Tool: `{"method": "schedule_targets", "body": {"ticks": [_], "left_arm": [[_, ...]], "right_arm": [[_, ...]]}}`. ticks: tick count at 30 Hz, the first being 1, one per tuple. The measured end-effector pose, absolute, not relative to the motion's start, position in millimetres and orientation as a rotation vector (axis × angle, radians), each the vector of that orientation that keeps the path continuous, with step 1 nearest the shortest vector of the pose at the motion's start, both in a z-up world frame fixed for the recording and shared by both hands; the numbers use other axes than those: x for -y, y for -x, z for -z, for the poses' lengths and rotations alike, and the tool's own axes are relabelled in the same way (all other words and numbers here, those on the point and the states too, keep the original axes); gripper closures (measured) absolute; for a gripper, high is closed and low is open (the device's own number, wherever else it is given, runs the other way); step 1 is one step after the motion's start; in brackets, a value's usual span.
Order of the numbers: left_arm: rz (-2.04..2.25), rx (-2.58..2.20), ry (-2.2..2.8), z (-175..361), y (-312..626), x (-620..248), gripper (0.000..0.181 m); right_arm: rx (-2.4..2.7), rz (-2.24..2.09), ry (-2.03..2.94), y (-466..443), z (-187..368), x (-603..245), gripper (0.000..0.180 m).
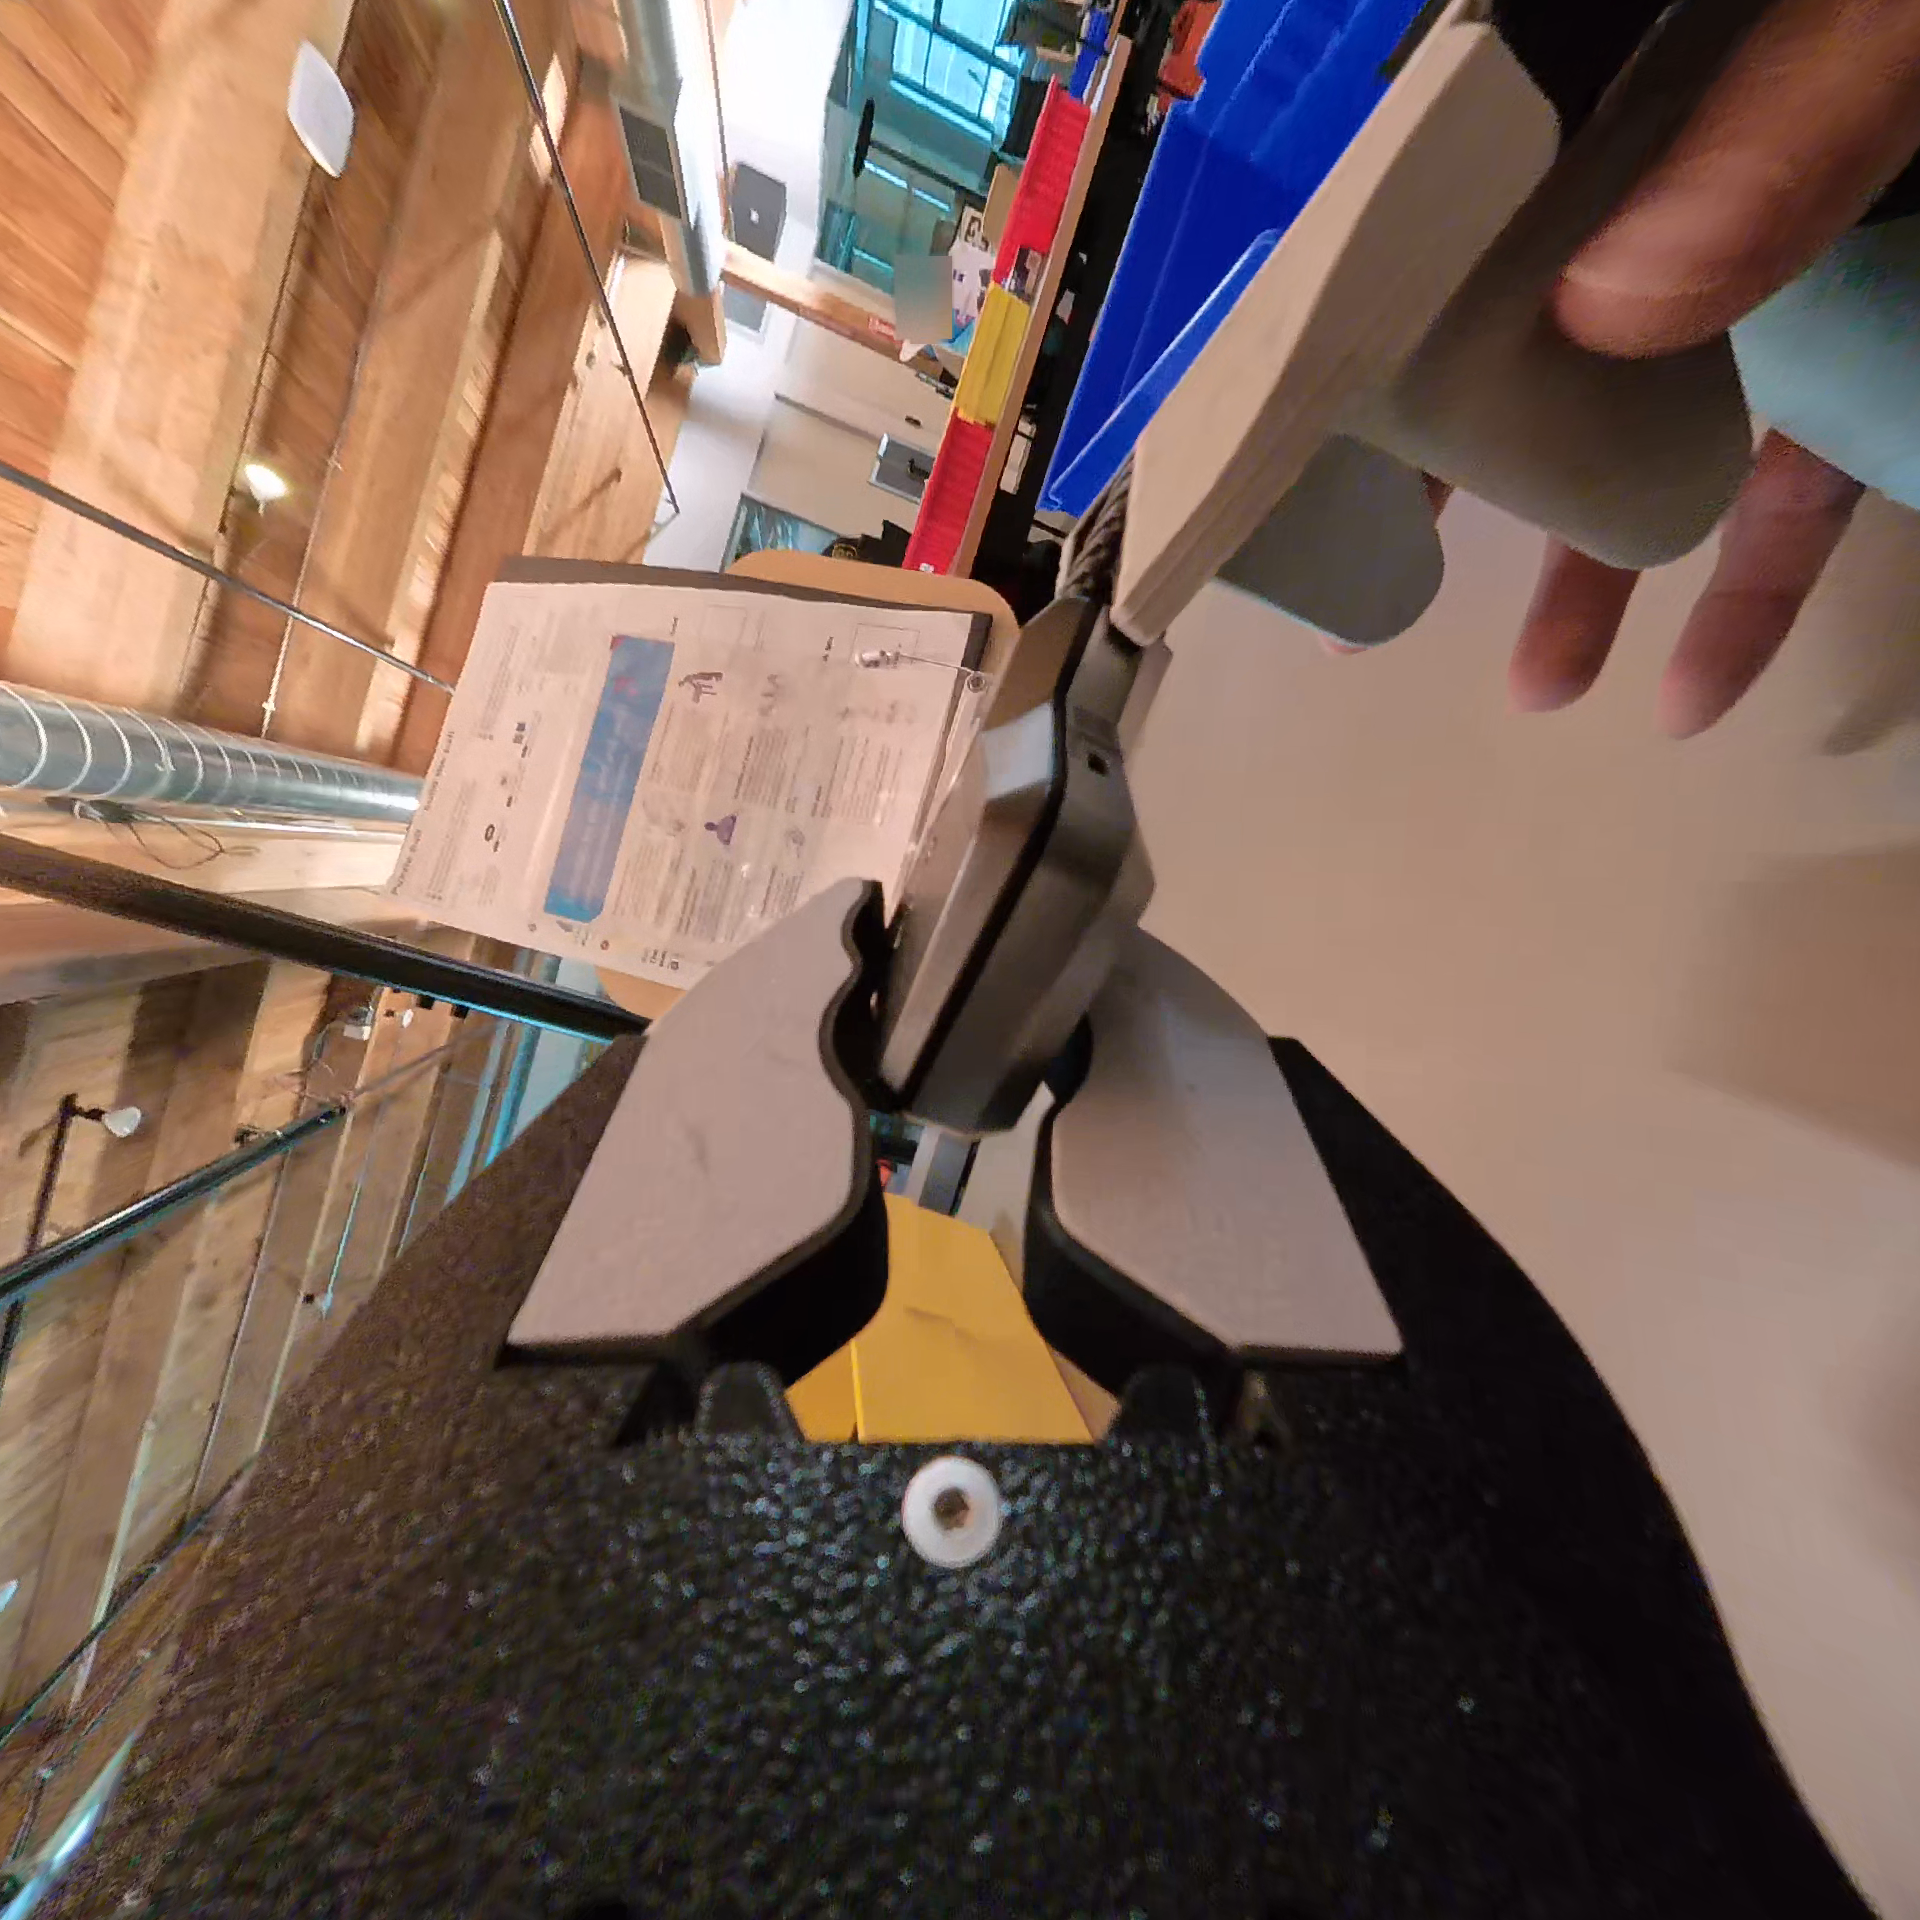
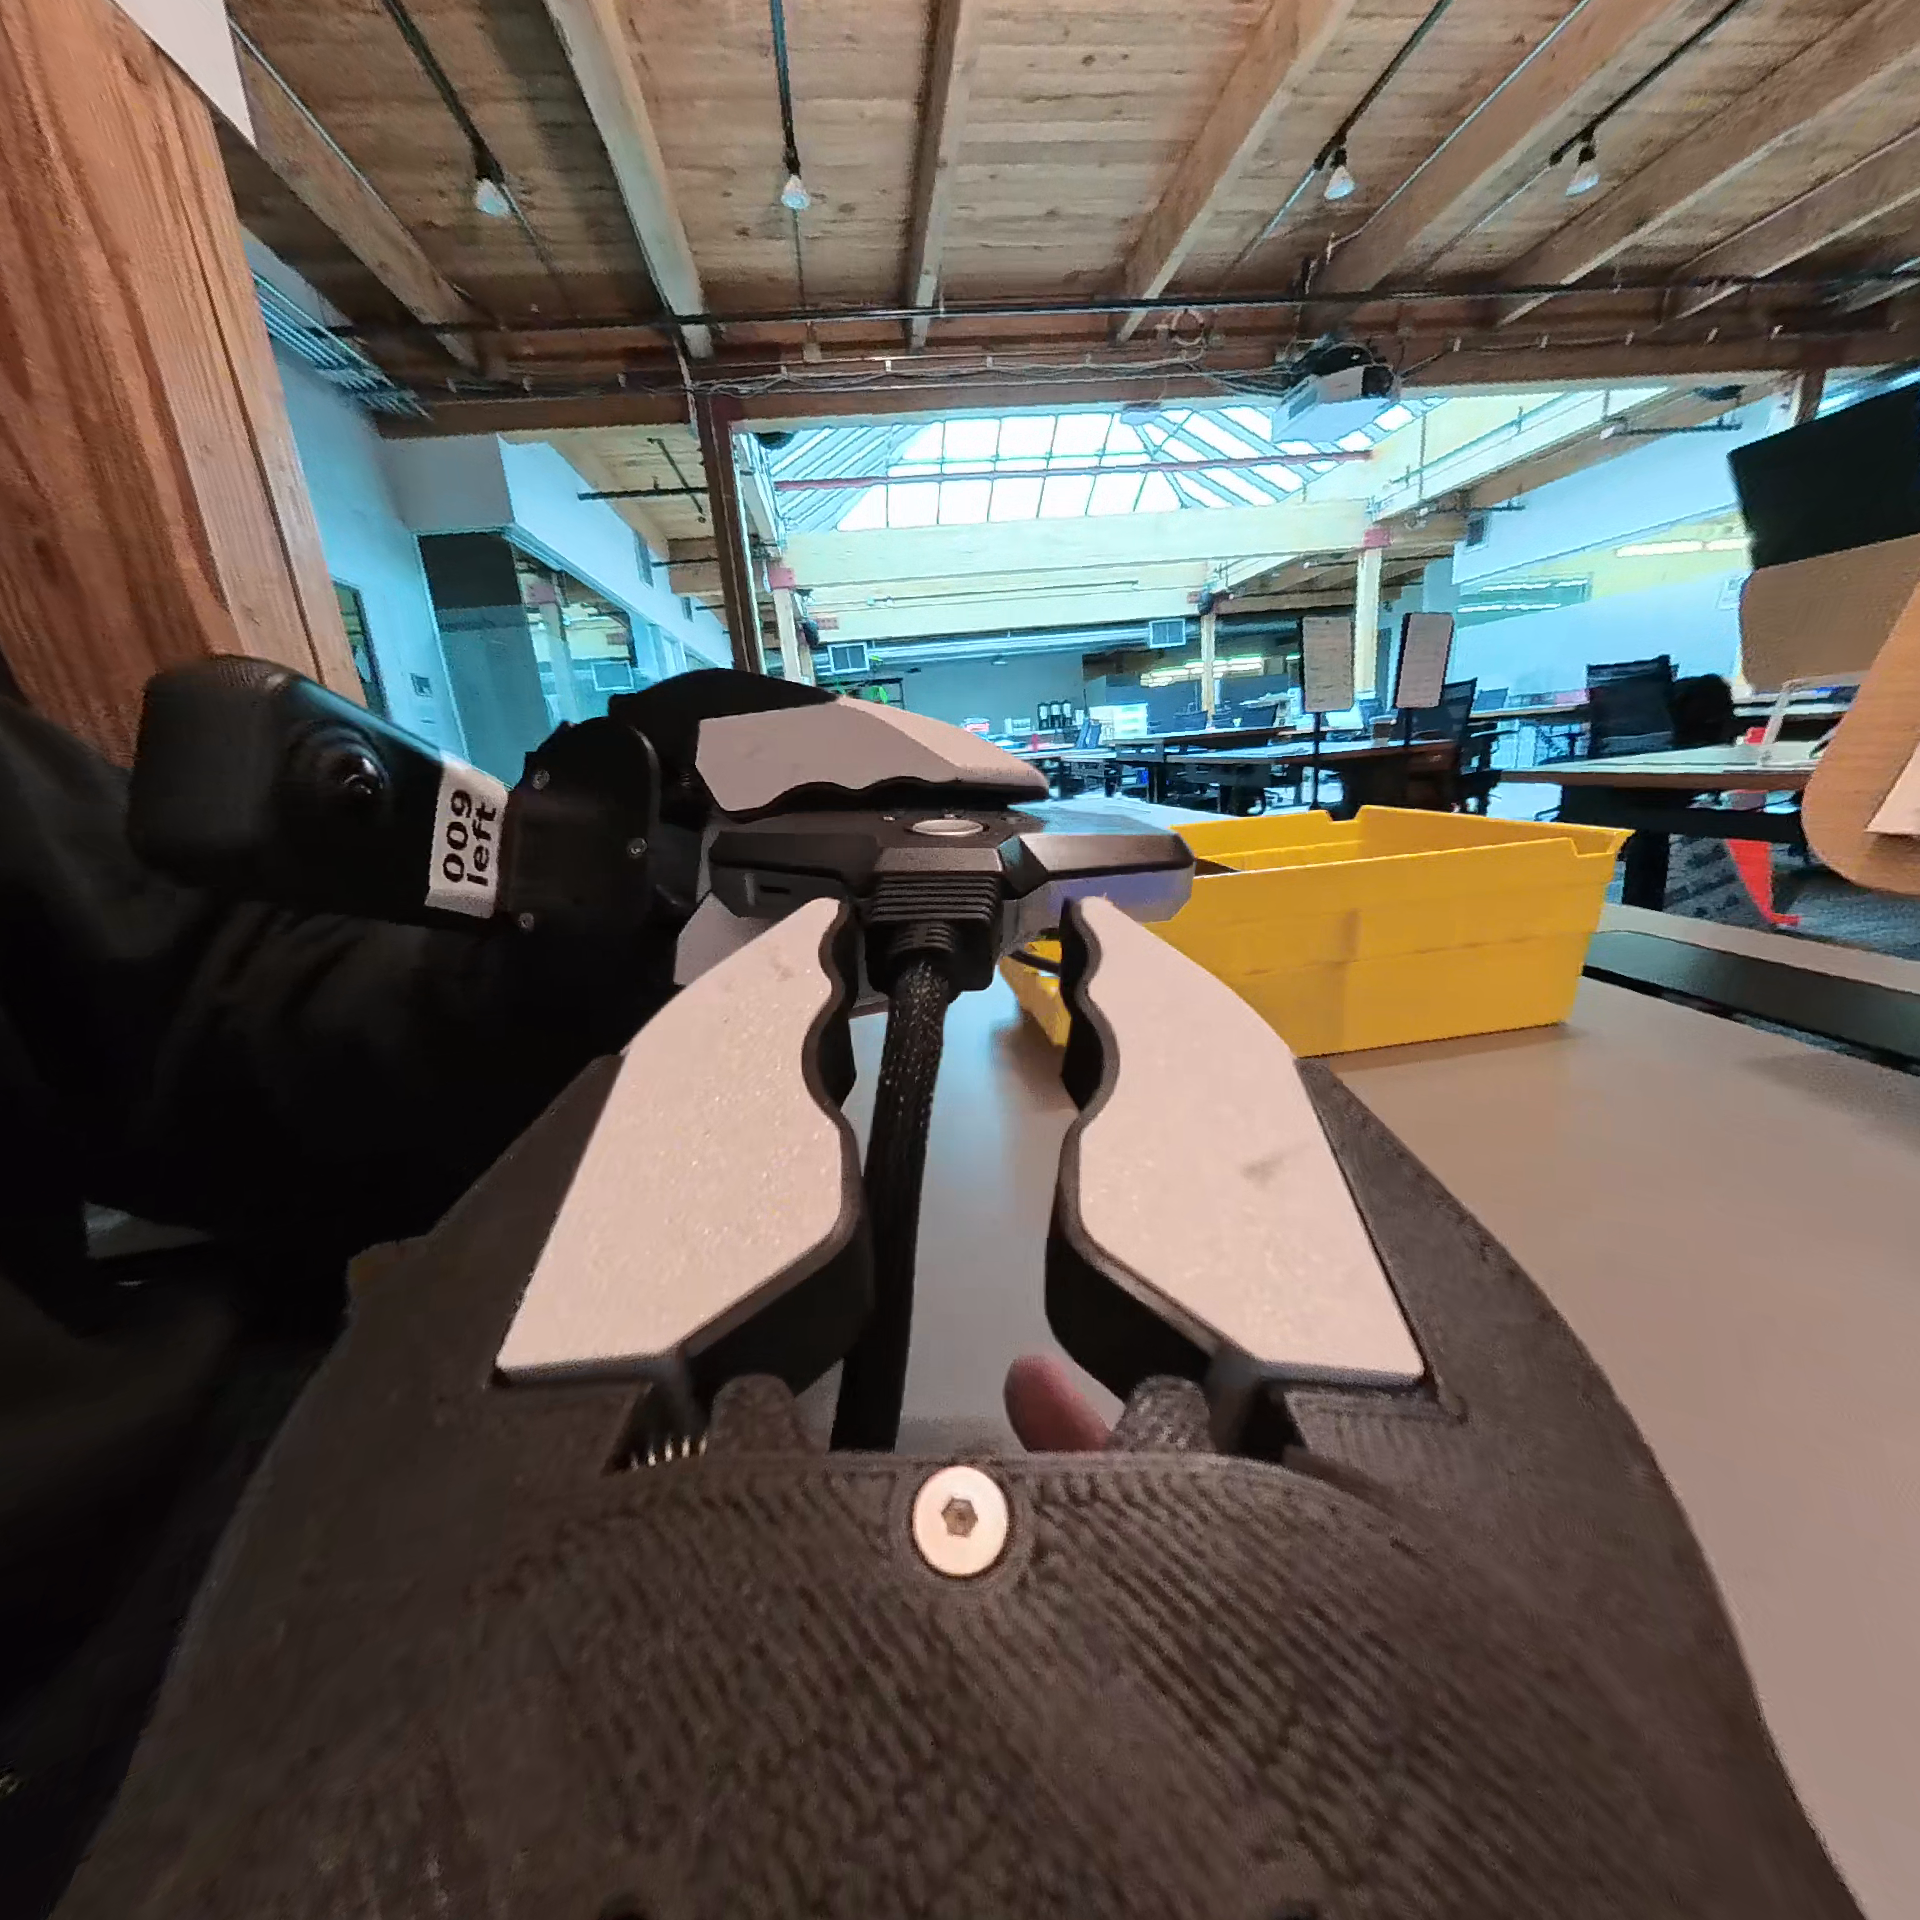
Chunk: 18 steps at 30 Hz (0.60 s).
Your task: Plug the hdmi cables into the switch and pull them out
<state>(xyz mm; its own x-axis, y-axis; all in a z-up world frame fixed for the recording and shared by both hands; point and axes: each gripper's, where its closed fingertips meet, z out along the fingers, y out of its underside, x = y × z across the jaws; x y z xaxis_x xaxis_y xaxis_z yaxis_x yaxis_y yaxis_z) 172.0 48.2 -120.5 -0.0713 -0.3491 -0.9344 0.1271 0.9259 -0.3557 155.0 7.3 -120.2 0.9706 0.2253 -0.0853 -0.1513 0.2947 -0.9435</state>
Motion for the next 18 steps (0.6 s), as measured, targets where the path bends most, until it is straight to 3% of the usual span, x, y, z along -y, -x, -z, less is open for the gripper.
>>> {"method": "schedule_targets", "body": {"ticks": [5, 12, 18], "left_arm": [[0.376, -1.645, 0.244, 124, -176, -52, 0.154], [0.336, -1.637, 0.239, 126, -178, -56, 0.154], [0.554, -1.618, 0.226, 118, -172, -45, 0.149]], "right_arm": [[0.070, -0.219, 1.223, -159, 118, -3, 0.158], [0.045, -0.214, 1.250, -160, 120, -6, 0.158], [0.033, -0.330, 1.223, -160, 113, 1, 0.157]]}}
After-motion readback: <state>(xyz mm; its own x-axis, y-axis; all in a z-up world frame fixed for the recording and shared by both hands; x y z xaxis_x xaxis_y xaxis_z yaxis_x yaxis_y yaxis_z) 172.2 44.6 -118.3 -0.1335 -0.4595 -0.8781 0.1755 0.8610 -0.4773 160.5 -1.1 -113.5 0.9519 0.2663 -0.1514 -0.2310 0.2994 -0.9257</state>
